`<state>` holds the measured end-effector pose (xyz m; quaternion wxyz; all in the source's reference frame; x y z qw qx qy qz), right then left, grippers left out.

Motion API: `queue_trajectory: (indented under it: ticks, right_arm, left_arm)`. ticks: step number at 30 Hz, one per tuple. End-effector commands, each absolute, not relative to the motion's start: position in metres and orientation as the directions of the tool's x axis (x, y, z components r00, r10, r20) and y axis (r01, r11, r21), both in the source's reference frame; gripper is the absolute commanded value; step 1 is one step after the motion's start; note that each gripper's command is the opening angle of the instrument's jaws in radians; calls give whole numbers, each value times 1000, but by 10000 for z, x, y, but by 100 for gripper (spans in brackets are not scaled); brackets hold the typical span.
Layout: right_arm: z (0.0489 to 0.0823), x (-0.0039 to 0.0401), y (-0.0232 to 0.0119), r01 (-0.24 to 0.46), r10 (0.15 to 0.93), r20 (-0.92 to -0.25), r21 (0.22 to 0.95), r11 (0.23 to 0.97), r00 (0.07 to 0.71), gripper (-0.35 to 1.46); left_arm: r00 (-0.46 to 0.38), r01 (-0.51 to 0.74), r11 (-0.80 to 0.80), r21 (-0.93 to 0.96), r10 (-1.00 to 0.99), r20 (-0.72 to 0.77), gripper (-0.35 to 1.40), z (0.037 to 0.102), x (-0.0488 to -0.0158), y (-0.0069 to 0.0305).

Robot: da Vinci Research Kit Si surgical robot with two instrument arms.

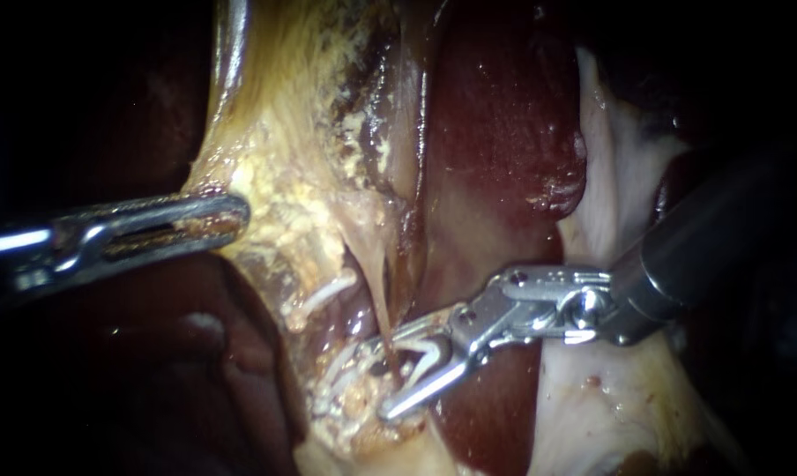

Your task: Clipping first clip right tube

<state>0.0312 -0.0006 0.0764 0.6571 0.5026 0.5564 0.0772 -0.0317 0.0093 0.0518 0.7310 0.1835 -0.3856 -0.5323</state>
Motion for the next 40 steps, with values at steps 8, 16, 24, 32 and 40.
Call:
queue_trajectory:
  ticks: [8,16,24,32,40]
  right_arm:
    - [774,323,-21,463,662,-645,754,467,382,48]
    - [789,336,-39,465,650,-655,746,476,385,43]
    - [788,329,-37,461,655,-650,751,473,386,-8]
    - [788,323,-27,432,667,-644,758,489,374,-35]
    - [790,323,-27,432,667,-644,757,490,374,-35]
  left_arm:
    - [137,636,367,679,-919,369,-35,520,-317,94]
    - [136,637,367,678,-919,370,-35,521,-318,93]
    - [136,637,367,678,-919,370,-35,521,-319,93]
    - [136,637,367,678,-919,370,-35,521,-319,93]
    - [136,637,367,678,-919,370,-35,521,-319,93]
